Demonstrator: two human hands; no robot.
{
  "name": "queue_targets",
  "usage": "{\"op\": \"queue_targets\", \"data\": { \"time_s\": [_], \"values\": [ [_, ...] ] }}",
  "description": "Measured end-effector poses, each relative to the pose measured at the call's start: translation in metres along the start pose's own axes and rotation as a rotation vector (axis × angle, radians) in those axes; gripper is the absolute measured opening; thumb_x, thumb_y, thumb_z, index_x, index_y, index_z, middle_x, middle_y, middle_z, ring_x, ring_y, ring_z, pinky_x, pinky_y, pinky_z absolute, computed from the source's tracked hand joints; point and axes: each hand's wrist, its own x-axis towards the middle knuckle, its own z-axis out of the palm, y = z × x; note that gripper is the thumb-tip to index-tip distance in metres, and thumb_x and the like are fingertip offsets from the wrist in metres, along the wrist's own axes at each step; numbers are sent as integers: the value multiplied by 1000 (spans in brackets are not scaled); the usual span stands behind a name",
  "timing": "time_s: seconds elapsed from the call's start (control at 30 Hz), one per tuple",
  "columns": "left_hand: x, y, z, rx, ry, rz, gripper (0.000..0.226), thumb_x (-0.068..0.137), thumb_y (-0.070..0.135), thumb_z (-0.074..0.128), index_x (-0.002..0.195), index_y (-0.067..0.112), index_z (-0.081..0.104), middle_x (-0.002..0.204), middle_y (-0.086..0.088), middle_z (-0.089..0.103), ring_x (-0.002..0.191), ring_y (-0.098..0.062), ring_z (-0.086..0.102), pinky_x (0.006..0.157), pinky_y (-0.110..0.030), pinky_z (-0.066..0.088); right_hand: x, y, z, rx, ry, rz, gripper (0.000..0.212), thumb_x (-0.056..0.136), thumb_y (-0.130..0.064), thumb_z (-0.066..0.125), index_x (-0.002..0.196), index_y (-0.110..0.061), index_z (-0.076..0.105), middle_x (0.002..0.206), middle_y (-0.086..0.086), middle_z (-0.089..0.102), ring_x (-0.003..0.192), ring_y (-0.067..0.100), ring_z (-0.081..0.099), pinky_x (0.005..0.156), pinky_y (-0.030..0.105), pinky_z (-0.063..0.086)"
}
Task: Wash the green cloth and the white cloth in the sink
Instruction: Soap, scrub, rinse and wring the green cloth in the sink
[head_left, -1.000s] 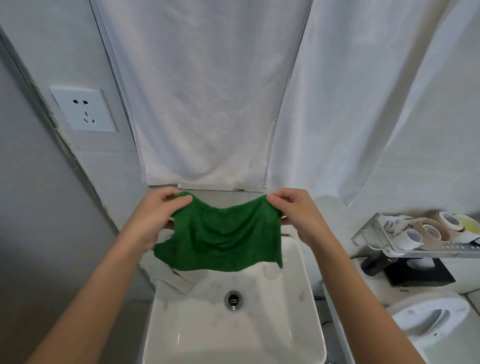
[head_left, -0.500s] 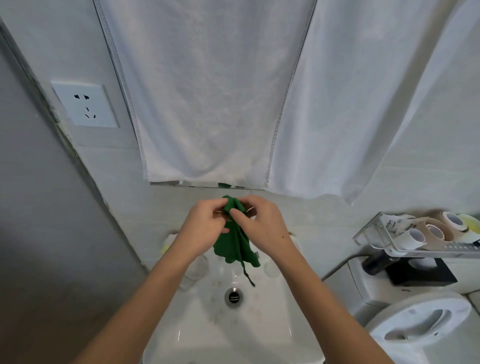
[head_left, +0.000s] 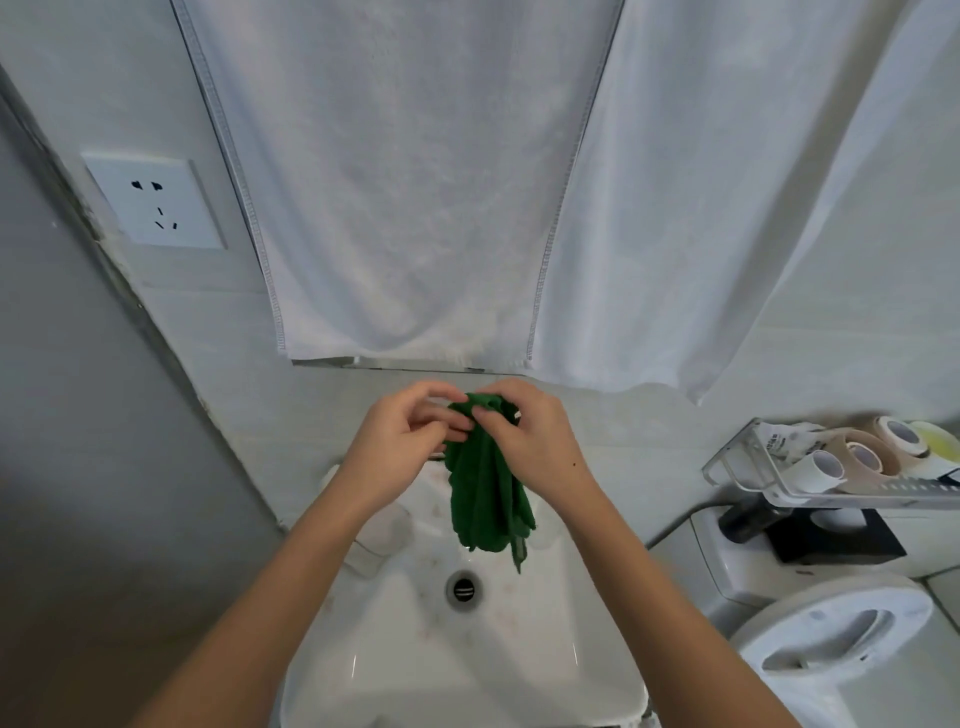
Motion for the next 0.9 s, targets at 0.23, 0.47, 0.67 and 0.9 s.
{"op": "queue_targets", "data": {
  "time_s": [0.23, 0.47, 0.67, 0.9],
  "values": [
    [10, -24, -13, 371, 14, -8, 51, 81, 13, 69, 125, 32, 51, 97, 6, 57, 80, -11, 58, 80, -33, 51, 5, -13, -38, 303, -170, -7, 24, 93, -8, 56, 83, -27, 65, 78, -11, 64, 78, 4, 59, 73, 19, 46],
    [13, -32, -21, 81, -153, -196, 29, 88, 10, 63, 116, 18, 64, 115, 1, 66, 108, -13, 61, 92, -27, 46, 7, -9, -56, 452, -239, -13, 16, 87, -15, 52, 90, -17, 67, 80, -8, 66, 81, 10, 60, 77, 22, 46],
    [9, -28, -17, -111, -93, -194, 10, 93, 1, 52, 94, 6, 61, 86, -7, 69, 84, -19, 66, 73, -20, 53, 7, 2, -70, 302, -243, 15, 24, 96, -7, 48, 93, -22, 67, 83, -11, 67, 84, 11, 62, 81, 30, 50],
    [9, -5, -29, 229, -30, 80, 8, 97, 18, 48, 91, 23, 46, 62, -3, 46, 59, -16, 42, 59, -29, 30, 1, 33, -72, -157, -110, 99, 16, 103, -21, 38, 98, -27, 52, 80, 11, 60, 78, 29, 58, 77, 49, 49]
  ]
}}
